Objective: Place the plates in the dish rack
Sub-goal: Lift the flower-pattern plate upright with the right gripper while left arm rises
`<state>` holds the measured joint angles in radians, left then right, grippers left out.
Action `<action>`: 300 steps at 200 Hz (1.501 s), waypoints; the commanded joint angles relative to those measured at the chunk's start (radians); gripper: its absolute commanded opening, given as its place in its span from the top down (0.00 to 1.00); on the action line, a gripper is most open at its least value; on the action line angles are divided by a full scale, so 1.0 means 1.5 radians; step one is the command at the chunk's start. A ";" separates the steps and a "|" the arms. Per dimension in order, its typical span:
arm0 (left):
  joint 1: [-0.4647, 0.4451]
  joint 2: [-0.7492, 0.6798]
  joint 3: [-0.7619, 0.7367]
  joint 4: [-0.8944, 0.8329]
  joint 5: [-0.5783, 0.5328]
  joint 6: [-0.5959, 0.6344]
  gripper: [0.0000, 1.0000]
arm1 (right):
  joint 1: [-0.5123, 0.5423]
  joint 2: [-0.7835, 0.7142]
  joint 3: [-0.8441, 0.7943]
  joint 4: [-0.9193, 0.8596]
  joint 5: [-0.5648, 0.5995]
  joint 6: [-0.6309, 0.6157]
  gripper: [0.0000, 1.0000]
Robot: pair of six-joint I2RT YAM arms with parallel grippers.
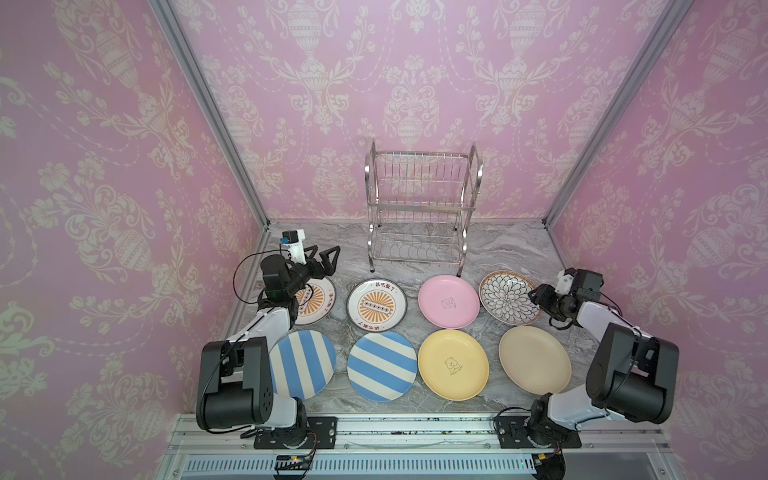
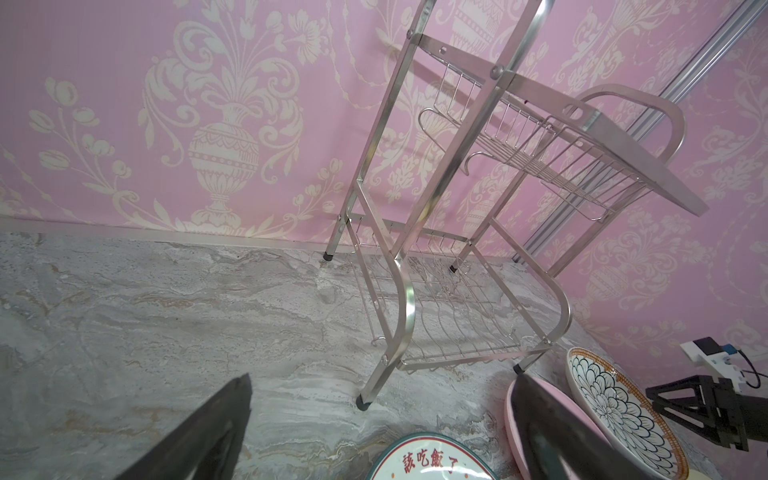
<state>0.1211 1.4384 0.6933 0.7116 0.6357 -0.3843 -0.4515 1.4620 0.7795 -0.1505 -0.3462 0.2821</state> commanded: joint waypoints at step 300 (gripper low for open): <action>-0.004 0.061 0.082 0.005 0.114 -0.018 0.01 | -0.015 0.110 -0.003 0.026 -0.008 0.017 0.69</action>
<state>0.1211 1.5173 0.7830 0.6914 0.7547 -0.3855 -0.4656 1.6135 0.7944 -0.1326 -0.3382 0.2905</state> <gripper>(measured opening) 0.993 0.332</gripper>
